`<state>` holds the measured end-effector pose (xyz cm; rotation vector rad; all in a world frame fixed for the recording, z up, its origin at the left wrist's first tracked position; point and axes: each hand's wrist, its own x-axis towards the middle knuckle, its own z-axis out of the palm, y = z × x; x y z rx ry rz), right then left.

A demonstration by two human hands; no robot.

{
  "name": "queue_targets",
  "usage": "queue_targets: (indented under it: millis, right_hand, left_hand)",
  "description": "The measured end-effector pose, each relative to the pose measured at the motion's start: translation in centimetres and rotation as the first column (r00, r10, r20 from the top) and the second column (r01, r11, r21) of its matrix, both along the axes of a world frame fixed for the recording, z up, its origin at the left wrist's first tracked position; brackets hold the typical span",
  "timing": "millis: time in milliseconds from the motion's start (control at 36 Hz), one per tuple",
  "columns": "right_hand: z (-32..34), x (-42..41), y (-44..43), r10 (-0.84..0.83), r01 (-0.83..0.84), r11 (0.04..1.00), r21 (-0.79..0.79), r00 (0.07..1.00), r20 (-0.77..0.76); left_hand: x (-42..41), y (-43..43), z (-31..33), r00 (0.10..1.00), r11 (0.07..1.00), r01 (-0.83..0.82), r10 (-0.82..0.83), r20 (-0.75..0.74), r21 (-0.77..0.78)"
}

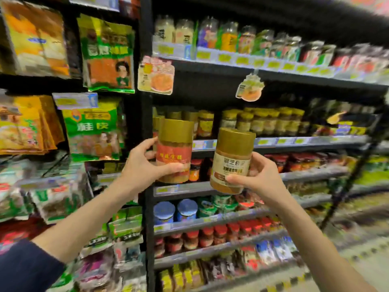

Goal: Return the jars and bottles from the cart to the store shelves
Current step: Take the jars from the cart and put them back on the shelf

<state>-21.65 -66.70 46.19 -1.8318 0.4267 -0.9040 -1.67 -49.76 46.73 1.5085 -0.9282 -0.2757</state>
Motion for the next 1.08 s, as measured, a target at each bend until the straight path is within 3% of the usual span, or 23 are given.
queue_targets:
  millis: [222,417,639,806,1083]
  right_hand:
    - [-0.1,-6.6,-8.5,-0.064,0.064,0.998,-0.025,0.998,-0.009]
    - [0.1,-7.1,-13.7,-0.047,0.046,0.998,-0.038,0.998,-0.032]
    - [0.0,-1.1,-17.5,0.015,-0.017,0.999,-0.048,0.999,-0.045]
    - [-0.5,4.9,-19.2,0.072,-0.073,0.996,-0.047,0.997,-0.024]
    - [1.0,13.2,-21.4,0.089,-0.089,0.989,-0.117,0.996,-0.001]
  left_hand:
    - [-5.7,-9.9,-1.2,0.997,0.997,0.069,-0.070,-0.026,-0.015]
    - [-6.8,-14.1,-1.4,0.996,0.998,0.066,-0.067,-0.053,-0.025]
    - [-2.9,-15.7,-1.4,0.997,0.999,-0.037,0.037,-0.061,0.004]
    - [1.9,-16.8,-0.9,0.992,0.993,-0.119,0.119,0.041,0.003]
    - [8.9,-18.6,0.7,0.981,0.984,-0.179,0.180,0.078,-0.011]
